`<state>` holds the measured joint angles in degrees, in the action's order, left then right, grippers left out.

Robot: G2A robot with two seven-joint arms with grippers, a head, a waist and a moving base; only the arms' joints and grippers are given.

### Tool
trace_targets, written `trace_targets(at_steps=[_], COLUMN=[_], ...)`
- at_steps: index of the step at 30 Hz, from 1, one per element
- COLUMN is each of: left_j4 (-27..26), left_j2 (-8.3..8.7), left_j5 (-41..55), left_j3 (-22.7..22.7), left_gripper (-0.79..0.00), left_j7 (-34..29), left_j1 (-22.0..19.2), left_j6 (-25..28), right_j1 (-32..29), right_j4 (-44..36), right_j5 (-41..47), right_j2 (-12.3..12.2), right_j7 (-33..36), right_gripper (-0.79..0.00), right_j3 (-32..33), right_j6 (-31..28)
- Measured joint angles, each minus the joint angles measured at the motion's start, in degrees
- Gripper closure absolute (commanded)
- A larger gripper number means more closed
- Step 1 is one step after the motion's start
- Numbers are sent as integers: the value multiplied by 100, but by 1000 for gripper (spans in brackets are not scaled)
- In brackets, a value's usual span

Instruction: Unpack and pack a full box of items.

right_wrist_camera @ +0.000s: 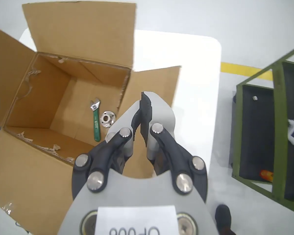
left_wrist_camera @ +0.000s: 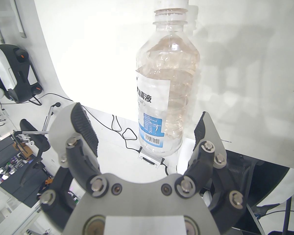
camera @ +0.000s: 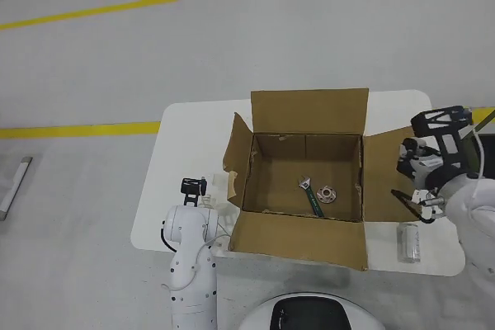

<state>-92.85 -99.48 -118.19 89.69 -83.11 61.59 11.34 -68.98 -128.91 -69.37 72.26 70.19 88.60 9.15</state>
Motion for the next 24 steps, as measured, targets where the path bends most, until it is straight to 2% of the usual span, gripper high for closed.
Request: trace_targets(at_steps=[4,8,11,17,20,24], left_j4=[0,0,0,0,0,0], left_j2=[0,0,0,0,0,0], left_j5=[0,0,0,0,0,0], left_j3=[0,0,0,0,0,0], left_gripper=[-785,-785,-785,-785,-785,-785], left_j7=[0,0,0,0,0,0], left_j1=[0,0,0,0,0,0], left_j6=[0,0,0,0,0,0], right_j1=[679,1417,1843,2485,2673,2696], right_j4=[925,1940,2614,3564,3901,3959], right_j5=[-30,-231,-451,-741,-667,-649], right_j2=[86,235,345,563,649,659], right_j7=[25,122,295,827,954,948], right_gripper=[0,0,0,0,0,0], right_j3=[-1081,-2171,-2739,-3418,-3538,-3542], right_j6=[62,369,669,1324,1527,1549])
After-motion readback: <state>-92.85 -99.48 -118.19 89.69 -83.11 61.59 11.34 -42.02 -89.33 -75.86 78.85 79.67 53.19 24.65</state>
